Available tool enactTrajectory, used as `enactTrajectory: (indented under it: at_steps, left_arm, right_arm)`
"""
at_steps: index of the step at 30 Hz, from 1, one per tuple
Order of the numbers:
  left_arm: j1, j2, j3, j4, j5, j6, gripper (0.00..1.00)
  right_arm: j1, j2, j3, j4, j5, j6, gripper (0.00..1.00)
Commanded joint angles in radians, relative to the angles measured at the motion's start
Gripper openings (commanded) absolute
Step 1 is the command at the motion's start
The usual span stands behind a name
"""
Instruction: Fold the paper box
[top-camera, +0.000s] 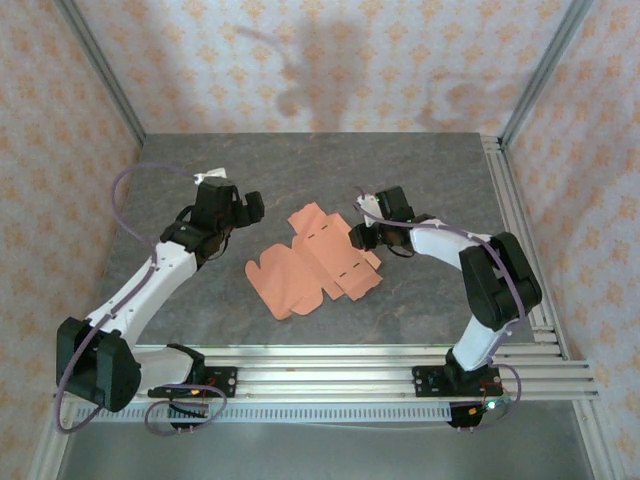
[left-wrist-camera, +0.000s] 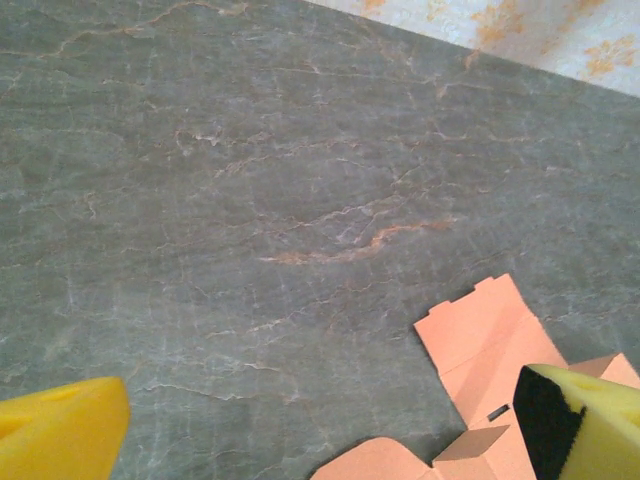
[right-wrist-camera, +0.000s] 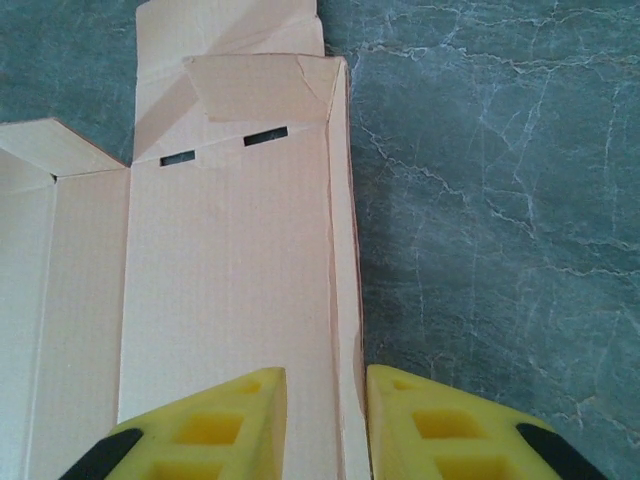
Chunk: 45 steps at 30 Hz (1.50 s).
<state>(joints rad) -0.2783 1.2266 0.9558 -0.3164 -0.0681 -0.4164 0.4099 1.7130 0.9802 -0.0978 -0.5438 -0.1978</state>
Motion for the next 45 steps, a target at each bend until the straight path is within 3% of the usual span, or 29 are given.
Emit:
enactTrajectory:
  at_steps: [1,22,29,35,42,45]
  left_arm:
    - [0.021,-0.028,-0.024,0.047,0.031,-0.027,1.00]
    - [0.064,0.015,-0.029,0.072,0.140,-0.009,1.00]
    - [0.063,-0.012,-0.043,0.057,0.145,-0.001,1.00]
    - [0.063,-0.033,-0.068,0.062,0.145,-0.004,1.00]
    - [0.063,-0.036,-0.078,0.065,0.152,-0.005,1.00]
    - [0.063,-0.039,-0.079,0.066,0.156,-0.004,1.00]
  right_arm:
    - [-0.019,0.048,0.053,-0.022,-0.058,-0.009,0.28]
    - [-0.018,0.040,-0.074,0.101,-0.036,0.051,0.27]
    - [-0.018,0.030,-0.092,0.131,-0.039,0.054,0.14]
    - [-0.015,0.004,-0.092,0.127,-0.046,0.049,0.17]
    - [-0.007,0.018,-0.080,0.105,-0.032,0.037,0.01]
    - [-0.004,0.019,-0.079,0.098,-0.027,0.032,0.10]
